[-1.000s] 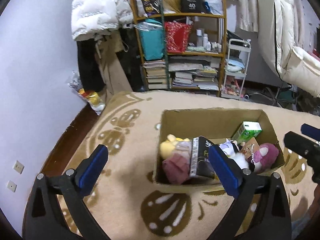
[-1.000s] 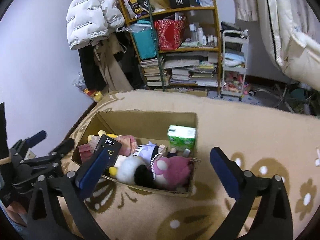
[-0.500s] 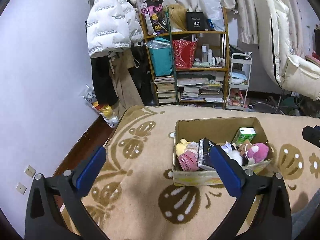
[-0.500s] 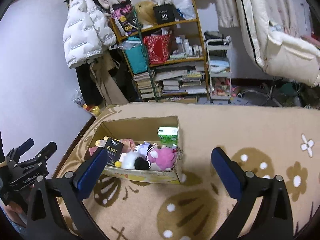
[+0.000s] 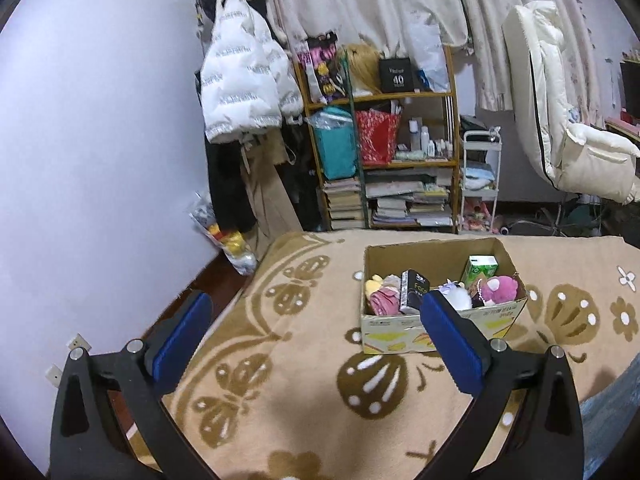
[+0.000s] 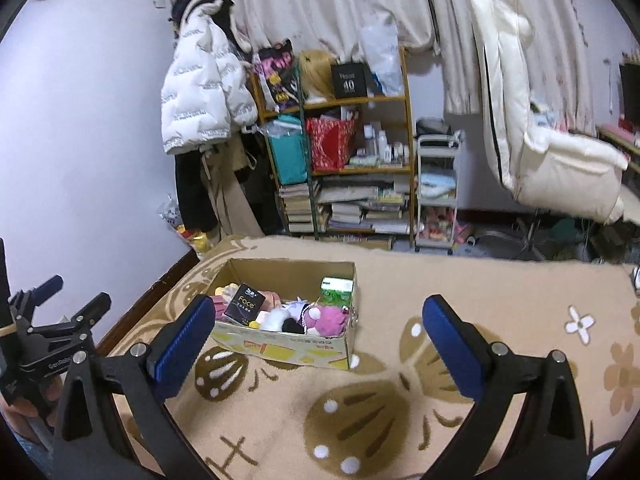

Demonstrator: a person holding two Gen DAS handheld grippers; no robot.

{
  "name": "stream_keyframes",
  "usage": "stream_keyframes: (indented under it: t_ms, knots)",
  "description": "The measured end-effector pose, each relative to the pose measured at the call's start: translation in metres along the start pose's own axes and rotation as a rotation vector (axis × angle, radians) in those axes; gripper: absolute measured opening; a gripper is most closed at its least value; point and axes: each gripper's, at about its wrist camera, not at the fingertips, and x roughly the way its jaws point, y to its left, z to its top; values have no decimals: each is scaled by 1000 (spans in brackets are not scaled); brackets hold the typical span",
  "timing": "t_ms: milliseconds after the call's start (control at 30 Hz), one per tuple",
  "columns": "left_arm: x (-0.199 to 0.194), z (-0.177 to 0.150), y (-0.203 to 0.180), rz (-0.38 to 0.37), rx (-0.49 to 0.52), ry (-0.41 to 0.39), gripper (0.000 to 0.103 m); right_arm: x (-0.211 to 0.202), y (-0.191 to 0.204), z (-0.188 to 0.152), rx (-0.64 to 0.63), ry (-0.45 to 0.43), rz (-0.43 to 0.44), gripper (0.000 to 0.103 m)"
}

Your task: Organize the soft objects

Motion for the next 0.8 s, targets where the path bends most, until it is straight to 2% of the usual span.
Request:
stream_keyframes:
  t_ms: [133, 267, 367, 567, 700, 800]
  knots:
    - [-21, -12, 4, 12, 3, -51, 103, -16, 9, -11, -41, -36, 19, 103]
    - [-32, -28, 4, -29, 8, -86, 103, -20, 17, -21, -80, -45, 48, 103]
    - [-35, -38, 2, -38, 4, -107, 103, -22, 25, -29, -121, -57, 32, 103]
    - [-23, -63, -2, -89, -30, -73, 103, -19, 34, -51, -156, -92, -7, 103]
    - [-13, -75, -6, -92, -16, -41, 103, -14, 32, -58, -153, -96, -13, 103]
    - [-6, -80, -2, -94, -42, -21, 103, -9, 31, -60, -161, -86, -17, 103]
